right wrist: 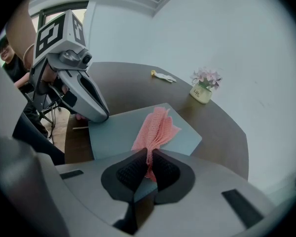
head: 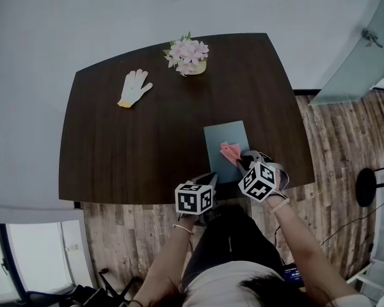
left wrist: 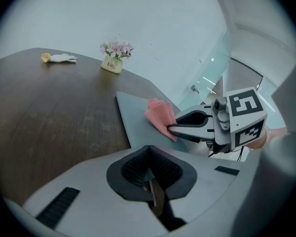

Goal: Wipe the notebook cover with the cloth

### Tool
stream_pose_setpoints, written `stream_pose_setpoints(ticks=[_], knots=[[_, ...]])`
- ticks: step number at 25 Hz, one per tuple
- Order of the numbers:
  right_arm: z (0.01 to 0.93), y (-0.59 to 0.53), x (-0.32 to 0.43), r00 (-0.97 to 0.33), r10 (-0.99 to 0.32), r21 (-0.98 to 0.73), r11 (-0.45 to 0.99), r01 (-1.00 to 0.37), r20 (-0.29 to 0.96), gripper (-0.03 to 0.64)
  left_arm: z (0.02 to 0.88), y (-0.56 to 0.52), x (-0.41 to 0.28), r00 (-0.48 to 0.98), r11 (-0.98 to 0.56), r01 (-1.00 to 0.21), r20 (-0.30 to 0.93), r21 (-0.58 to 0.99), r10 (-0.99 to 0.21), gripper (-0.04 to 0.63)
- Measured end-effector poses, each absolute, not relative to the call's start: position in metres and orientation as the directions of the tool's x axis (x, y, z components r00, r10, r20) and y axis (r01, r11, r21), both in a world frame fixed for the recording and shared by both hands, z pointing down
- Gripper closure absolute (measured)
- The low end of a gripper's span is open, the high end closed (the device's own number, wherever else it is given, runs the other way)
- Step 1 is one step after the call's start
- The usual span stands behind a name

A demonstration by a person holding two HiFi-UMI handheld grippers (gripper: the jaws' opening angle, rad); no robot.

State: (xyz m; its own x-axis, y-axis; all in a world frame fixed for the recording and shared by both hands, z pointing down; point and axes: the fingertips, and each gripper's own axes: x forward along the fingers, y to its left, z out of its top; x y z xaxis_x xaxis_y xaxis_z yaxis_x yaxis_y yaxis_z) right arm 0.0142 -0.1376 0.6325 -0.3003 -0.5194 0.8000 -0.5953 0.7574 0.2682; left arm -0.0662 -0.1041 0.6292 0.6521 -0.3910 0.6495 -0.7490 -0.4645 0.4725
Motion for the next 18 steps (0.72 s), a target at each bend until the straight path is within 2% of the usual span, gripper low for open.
stream_pose_setpoints(ticks=[18], knots=[[0.634, -0.130, 0.070, -0.251, -0.550, 0.269, 0.695, -0.667, 0.797, 0.586, 0.628, -0.103, -0.061, 0.651, -0.465, -0.750, 0.649, 0.471, -0.394, 0.577]])
